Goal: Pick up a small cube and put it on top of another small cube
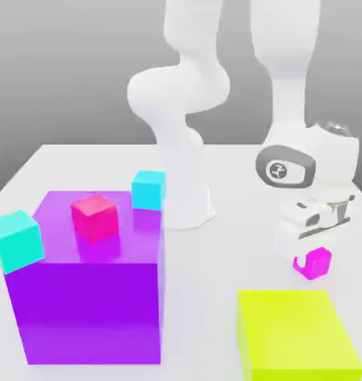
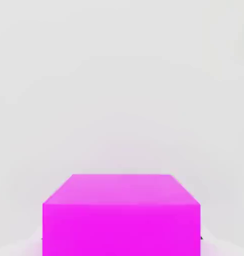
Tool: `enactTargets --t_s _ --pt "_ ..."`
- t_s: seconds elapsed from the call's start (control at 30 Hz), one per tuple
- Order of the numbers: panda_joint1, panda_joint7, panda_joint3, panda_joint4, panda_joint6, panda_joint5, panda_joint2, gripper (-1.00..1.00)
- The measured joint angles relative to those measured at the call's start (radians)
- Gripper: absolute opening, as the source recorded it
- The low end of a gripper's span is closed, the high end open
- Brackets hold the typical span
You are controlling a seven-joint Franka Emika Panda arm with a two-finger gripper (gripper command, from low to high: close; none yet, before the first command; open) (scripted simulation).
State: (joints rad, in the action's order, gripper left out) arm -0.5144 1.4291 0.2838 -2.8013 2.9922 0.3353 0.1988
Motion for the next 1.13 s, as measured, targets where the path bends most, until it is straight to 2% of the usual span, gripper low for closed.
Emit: enactTargets --t_s 0.1,0.23,0.3,0.4,0.87,0.93,1.0,1.03,1.13 --pt "0.051 -0.101 0.085 -0.018 -0.051 -0.137 -0.074 -1.00" --pt "0.051 -0.220 0.126 -0.041 -0.123 -0.296 -0.172 -1.00" --pt "0.046 -0.247 0.084 -0.019 -0.192 -0.304 -0.218 -1.00" --pt "0.185 -0.281 -0.009 0.037 -0.317 -0.290 -0.285 -1.00" --pt "0.593 -0.475 -0.423 0.318 -0.922 -0.258 -0.616 -1.00" --pt "0.625 -0.491 -0.459 0.312 -0.921 -0.256 -0.621 -1.00" --pt "0.635 -0.497 -0.470 0.271 -0.855 -0.256 -0.597 -1.00" --pt "0.637 -0.499 -0.474 0.249 -0.819 -0.256 -0.583 1.00" --pt "0.637 -0.499 -0.474 0.249 -0.819 -0.256 -0.583 1.00"
